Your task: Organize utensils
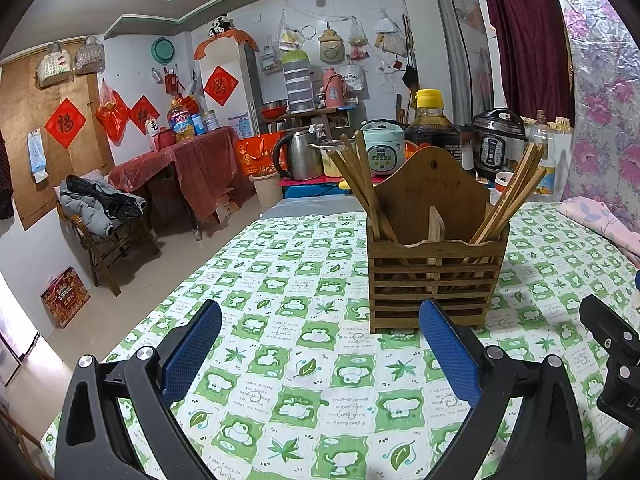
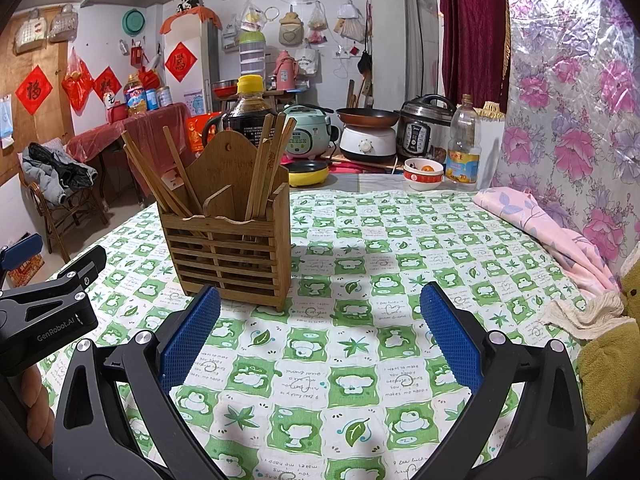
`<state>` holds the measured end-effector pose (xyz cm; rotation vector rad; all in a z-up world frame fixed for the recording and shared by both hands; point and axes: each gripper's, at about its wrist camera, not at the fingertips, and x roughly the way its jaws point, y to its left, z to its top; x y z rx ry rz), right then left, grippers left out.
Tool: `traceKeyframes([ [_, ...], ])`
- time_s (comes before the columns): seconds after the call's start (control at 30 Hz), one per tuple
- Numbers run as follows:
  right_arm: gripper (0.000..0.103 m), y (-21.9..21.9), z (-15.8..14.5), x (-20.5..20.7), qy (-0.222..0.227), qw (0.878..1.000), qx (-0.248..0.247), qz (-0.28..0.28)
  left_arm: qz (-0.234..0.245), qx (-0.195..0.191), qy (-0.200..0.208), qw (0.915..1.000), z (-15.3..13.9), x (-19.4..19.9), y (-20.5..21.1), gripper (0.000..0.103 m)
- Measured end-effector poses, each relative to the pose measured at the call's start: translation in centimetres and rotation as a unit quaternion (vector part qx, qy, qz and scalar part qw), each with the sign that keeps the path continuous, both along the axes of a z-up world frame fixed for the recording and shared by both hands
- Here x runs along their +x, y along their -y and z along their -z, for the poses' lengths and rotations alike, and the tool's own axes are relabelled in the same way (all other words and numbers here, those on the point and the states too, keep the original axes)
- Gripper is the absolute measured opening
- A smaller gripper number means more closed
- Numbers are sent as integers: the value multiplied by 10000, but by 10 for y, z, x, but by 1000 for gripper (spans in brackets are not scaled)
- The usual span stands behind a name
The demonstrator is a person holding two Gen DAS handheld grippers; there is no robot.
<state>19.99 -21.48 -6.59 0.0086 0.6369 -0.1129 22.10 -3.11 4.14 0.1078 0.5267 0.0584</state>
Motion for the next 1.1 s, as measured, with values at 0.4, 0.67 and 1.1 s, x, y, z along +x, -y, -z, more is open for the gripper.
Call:
traceKeyframes([
  [0.4,97,0,-1,0,-13,10000,11,6,-2,14,-24,10000,2,0,1,97],
  [0.67,97,0,-1,0,-10,10000,8,10,-6,8,-21,10000,3,0,1,97],
  [1.1,97,1,-1,0,-7,10000,12,8,-1,15,-20,10000,2,0,2,97],
])
